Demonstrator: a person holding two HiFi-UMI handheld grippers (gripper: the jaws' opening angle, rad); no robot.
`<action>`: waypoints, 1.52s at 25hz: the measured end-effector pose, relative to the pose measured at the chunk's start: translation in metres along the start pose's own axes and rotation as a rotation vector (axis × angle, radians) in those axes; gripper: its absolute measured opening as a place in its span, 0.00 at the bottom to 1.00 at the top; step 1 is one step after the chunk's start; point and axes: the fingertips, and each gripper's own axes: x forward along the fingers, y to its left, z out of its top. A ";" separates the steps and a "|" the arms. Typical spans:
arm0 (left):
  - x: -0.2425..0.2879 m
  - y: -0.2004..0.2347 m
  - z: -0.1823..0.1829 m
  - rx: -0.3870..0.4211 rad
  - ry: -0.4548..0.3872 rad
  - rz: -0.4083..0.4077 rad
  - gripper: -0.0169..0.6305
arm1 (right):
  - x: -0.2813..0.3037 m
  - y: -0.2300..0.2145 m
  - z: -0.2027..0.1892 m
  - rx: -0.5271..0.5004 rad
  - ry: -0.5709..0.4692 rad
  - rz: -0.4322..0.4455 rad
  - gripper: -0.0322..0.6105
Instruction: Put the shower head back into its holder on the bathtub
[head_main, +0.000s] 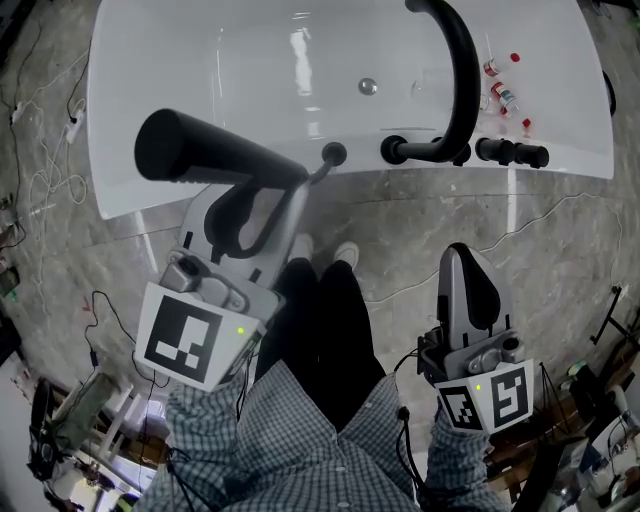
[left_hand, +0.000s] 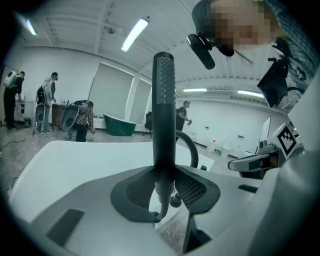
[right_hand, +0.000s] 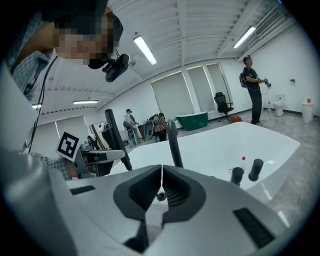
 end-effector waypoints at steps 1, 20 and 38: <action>0.002 0.000 -0.002 -0.002 -0.001 -0.001 0.21 | 0.001 -0.001 -0.002 0.001 0.003 0.000 0.08; 0.035 0.016 -0.051 -0.042 0.033 -0.002 0.21 | 0.021 -0.024 -0.039 0.044 0.039 -0.027 0.08; 0.069 0.021 -0.090 -0.007 0.085 -0.010 0.21 | 0.042 -0.034 -0.070 0.076 0.066 -0.016 0.08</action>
